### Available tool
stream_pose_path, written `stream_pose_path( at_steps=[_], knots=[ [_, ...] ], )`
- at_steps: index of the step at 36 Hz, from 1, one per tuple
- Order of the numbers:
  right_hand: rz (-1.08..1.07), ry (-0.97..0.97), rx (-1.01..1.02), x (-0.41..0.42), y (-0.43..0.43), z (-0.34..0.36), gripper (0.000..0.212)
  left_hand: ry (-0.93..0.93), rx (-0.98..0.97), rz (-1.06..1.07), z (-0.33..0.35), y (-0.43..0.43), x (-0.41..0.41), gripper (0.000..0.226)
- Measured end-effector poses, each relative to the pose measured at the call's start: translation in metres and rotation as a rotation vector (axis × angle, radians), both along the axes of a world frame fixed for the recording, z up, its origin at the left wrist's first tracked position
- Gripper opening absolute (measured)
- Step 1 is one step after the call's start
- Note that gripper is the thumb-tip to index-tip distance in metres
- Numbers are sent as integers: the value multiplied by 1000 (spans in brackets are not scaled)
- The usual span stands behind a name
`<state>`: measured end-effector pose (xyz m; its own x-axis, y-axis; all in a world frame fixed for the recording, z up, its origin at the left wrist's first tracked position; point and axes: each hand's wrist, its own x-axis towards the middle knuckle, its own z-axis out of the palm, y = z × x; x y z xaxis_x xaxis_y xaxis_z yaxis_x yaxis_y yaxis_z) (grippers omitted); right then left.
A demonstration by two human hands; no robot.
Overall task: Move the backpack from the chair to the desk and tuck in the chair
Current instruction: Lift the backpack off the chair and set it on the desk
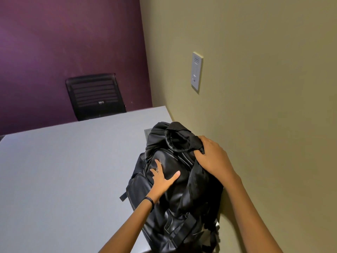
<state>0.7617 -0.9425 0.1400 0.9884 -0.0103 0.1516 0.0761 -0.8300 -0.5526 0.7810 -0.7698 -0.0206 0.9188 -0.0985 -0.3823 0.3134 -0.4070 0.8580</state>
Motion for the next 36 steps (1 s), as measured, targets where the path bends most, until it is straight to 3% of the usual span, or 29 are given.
stream_pose_path(
  at_steps=[5,8,12,17,29,36],
  knots=[
    [-81,27,-33,-12,-19,1,21,-33,13,-99,2,-20,14,119],
    [-137,47,-32,-20,-35,1,28,-66,17,-196,5,-35,22,108],
    [-172,74,-13,-28,-42,-1,37,-66,73,-282,10,-55,31,113],
    [-195,49,-75,-29,-36,-6,47,-58,105,-245,10,-55,29,114],
    [-187,-5,3,-39,-35,-15,53,-100,120,-288,13,-47,-3,100],
    [-231,-50,40,-61,-21,-24,53,15,108,-287,12,-46,-44,92]
  ],
)
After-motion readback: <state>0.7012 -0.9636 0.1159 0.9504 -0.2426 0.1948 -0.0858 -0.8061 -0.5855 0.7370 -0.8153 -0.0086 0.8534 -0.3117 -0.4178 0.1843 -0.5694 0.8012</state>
